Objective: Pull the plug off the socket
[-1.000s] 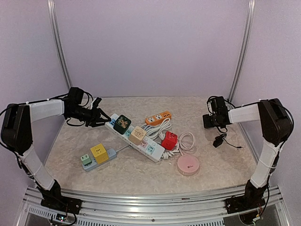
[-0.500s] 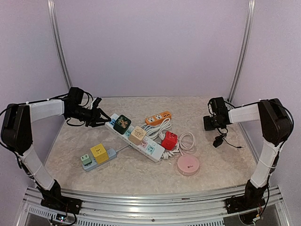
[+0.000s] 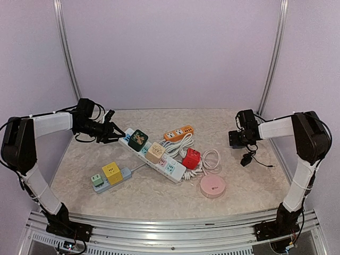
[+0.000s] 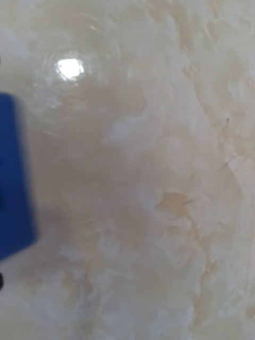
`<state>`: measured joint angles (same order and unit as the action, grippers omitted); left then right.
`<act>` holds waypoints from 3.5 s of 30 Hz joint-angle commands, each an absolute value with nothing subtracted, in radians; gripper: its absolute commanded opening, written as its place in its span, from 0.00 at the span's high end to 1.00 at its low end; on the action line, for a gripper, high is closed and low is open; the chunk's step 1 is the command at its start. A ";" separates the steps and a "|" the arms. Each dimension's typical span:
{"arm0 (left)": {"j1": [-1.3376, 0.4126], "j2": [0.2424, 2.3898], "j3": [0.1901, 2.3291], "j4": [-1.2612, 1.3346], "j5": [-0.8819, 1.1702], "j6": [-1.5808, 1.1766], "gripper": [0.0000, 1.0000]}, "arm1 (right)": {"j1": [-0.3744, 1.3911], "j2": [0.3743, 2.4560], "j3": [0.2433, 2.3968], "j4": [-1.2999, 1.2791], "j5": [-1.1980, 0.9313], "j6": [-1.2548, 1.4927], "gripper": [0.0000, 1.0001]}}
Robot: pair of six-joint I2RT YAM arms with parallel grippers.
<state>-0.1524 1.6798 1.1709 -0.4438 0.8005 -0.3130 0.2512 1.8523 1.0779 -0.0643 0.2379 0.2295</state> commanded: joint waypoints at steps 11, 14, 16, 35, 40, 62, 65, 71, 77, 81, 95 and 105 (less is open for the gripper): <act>-0.156 1.653 1.170 -0.425 0.693 -0.241 0.92 | 0.235 1.744 1.055 -0.121 0.242 0.217 0.00; -0.156 1.652 1.170 -0.425 0.693 -0.241 0.92 | 0.236 1.679 1.048 -0.141 0.221 0.210 0.00; -0.156 1.652 1.170 -0.424 0.692 -0.242 0.92 | 0.243 1.620 1.041 -0.142 0.157 0.183 0.01; -0.169 1.645 1.166 -0.413 0.721 -0.252 0.92 | 0.815 1.451 1.086 -0.005 -0.097 -0.066 0.01; -0.176 1.638 1.166 -0.413 0.724 -0.254 0.92 | 0.893 1.535 1.124 0.059 -0.115 -0.068 0.01; -0.189 1.632 1.164 -0.406 0.734 -0.258 0.92 | 0.990 1.877 1.306 0.055 -0.041 -0.117 0.01; -0.189 1.632 1.164 -0.406 0.732 -0.256 0.92 | 0.994 1.897 1.325 0.046 -0.037 -0.117 0.01; -0.188 1.631 1.166 -0.405 0.735 -0.256 0.92 | 0.998 1.940 1.358 0.021 -0.031 -0.105 0.03; -0.189 1.628 1.166 -0.406 0.734 -0.256 0.92 | 0.998 1.965 1.382 0.006 -0.025 -0.089 0.11; -0.189 1.631 1.166 -0.406 0.736 -0.256 0.92 | 0.998 1.973 1.391 0.006 -0.039 -0.081 0.21; -0.189 1.634 1.167 -0.405 0.741 -0.255 0.92 | 0.998 1.979 1.393 -0.007 -0.044 -0.070 0.80; -0.189 1.635 1.167 -0.404 0.744 -0.253 0.92 | 0.987 1.968 1.391 -0.003 -0.088 -0.075 1.00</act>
<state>-0.1780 1.6539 1.1709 -0.4347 0.7887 -0.3134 0.9878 1.9591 1.3804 0.0044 -0.0471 -0.0734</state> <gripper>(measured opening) 0.334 0.597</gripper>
